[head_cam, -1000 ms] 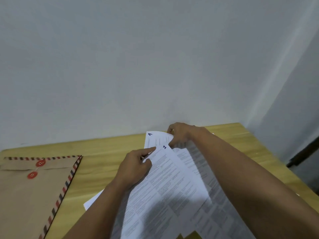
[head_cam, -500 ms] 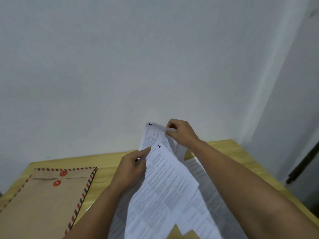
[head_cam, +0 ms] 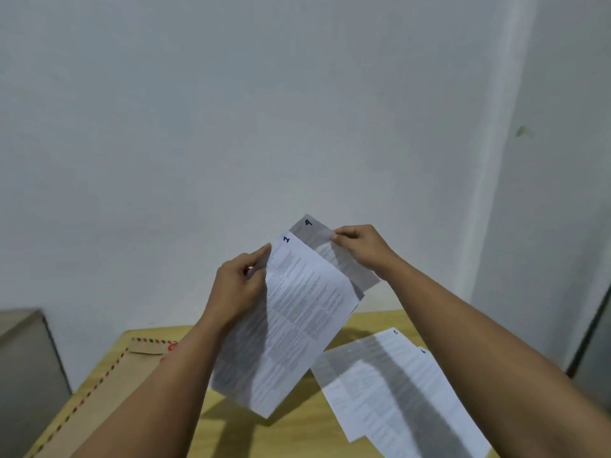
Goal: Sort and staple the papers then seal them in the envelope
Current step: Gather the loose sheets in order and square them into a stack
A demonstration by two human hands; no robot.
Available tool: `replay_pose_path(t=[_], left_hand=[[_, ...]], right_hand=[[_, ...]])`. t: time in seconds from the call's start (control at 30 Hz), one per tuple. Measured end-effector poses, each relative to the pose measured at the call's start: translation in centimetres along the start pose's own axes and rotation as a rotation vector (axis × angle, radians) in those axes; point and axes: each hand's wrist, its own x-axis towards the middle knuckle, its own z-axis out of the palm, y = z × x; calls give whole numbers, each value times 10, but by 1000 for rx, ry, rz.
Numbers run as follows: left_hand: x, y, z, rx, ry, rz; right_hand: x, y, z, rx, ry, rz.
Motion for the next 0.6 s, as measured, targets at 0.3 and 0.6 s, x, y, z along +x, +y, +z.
replay_pose_path(t=[0.3,0.6], left_hand=[[-10,29,-9,3,16,57],[-14,41,-8,17,12,37]], right_hand=[[-36,-37,8,191,-227,146],[-55,-39,0,156,-251,90]])
